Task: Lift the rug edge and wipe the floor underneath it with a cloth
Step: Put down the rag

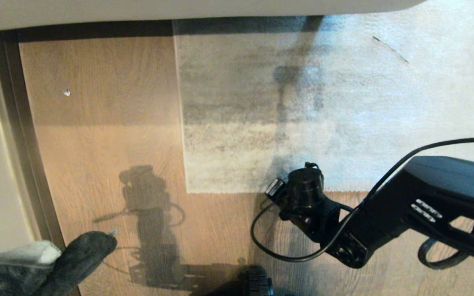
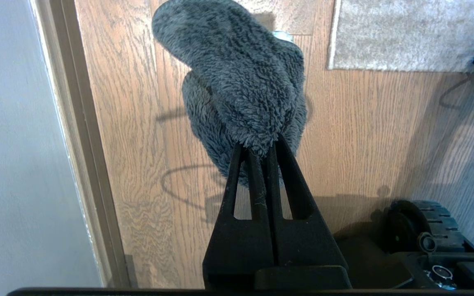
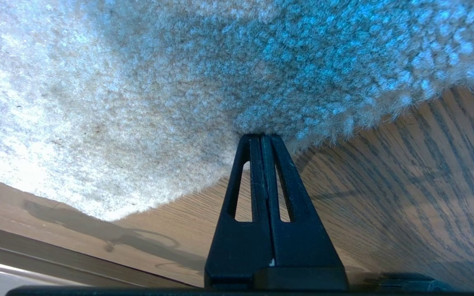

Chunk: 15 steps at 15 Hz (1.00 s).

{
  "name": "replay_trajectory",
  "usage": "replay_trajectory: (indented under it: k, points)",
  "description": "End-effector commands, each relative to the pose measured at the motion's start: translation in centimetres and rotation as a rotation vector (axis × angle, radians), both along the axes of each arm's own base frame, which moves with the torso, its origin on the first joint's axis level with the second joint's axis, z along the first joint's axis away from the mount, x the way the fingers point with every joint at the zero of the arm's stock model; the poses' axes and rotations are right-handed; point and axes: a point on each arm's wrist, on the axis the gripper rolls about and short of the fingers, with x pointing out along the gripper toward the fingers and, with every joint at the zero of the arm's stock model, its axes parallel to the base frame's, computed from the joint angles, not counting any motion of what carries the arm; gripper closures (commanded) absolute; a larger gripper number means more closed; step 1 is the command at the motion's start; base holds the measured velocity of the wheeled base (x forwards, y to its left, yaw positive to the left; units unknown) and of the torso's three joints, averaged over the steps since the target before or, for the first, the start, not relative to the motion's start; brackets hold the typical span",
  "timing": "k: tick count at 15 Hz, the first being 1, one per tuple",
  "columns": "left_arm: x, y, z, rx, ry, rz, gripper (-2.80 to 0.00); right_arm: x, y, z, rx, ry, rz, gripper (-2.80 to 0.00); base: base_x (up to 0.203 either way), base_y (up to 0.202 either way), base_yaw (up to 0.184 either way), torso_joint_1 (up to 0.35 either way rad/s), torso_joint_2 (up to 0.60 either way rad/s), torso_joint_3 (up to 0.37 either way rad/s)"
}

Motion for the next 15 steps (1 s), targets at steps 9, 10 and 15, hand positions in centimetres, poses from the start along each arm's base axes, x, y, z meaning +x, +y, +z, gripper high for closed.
replay_trajectory:
  k: [9,10,15]
  points:
    - [0.0,0.0,0.0,-0.002,-0.001,0.0,0.0,-5.6,-2.8,6.9,0.011,-0.044,0.079,0.0,0.0,0.0,0.0,0.0,0.0,0.0]
    - [0.0,0.0,0.0,-0.002,-0.001,0.0,0.0,-6.5,-3.5,7.6,-0.002,-0.052,0.086,0.0,0.0,0.0,0.0,0.0,0.0,0.0]
    - [0.0,0.0,0.0,-0.001,-0.001,0.0,0.0,-11.6,-8.0,8.4,-0.18,-0.091,0.133,0.0,0.0,0.0,0.0,0.0,0.0,0.0]
